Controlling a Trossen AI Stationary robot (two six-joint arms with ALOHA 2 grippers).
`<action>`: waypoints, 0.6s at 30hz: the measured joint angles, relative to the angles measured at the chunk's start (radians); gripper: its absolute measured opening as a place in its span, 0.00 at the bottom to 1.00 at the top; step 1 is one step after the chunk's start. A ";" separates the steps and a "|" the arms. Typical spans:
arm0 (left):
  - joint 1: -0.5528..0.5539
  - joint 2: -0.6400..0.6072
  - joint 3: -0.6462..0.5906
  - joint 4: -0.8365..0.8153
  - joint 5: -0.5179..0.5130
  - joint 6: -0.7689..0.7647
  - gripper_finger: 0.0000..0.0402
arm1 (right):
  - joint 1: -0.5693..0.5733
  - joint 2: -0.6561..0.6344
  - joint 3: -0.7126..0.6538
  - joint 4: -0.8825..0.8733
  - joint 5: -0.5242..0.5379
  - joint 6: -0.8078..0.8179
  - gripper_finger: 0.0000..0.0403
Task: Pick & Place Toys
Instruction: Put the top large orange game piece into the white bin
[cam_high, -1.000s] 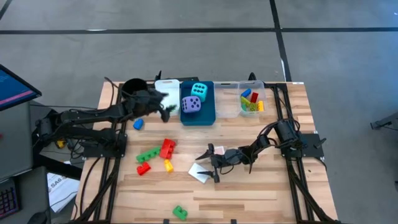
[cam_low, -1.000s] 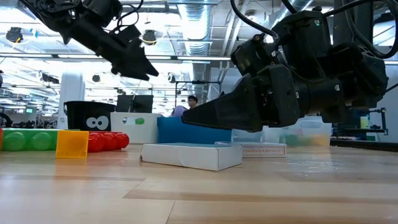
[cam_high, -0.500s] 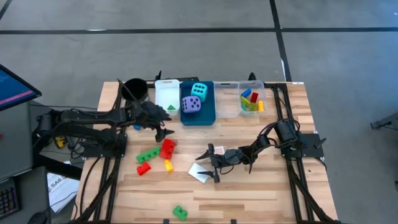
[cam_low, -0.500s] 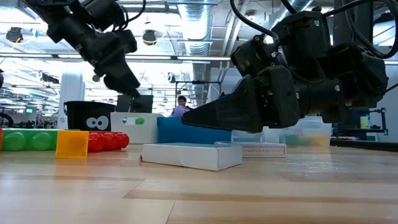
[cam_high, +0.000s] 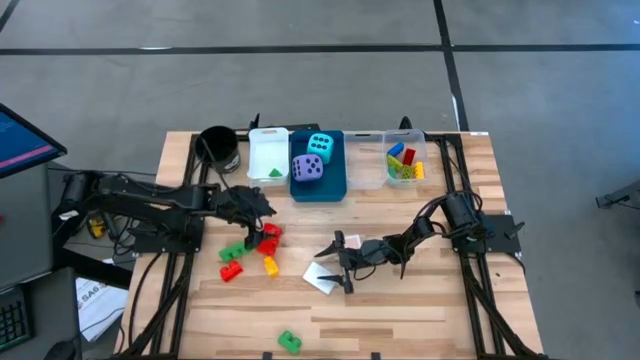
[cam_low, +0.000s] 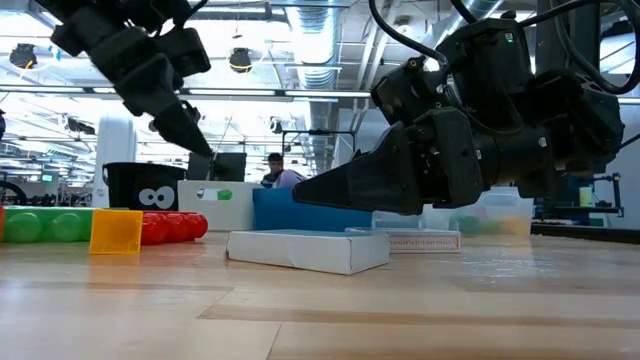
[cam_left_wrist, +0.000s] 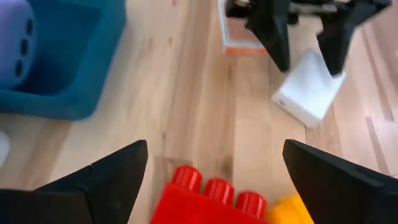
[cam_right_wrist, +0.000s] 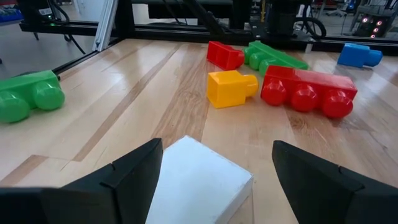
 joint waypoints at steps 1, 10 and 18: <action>-0.014 0.000 0.000 -0.011 -0.008 -0.001 0.92 | 0.000 0.000 0.000 -0.004 0.000 0.000 0.74; -0.050 0.000 0.000 -0.112 -0.103 -0.375 0.97 | 0.000 0.000 0.009 -0.016 0.000 0.034 0.74; -0.050 0.000 0.000 -0.134 -0.080 -0.669 0.99 | 0.001 0.000 0.021 -0.019 -0.002 0.031 0.74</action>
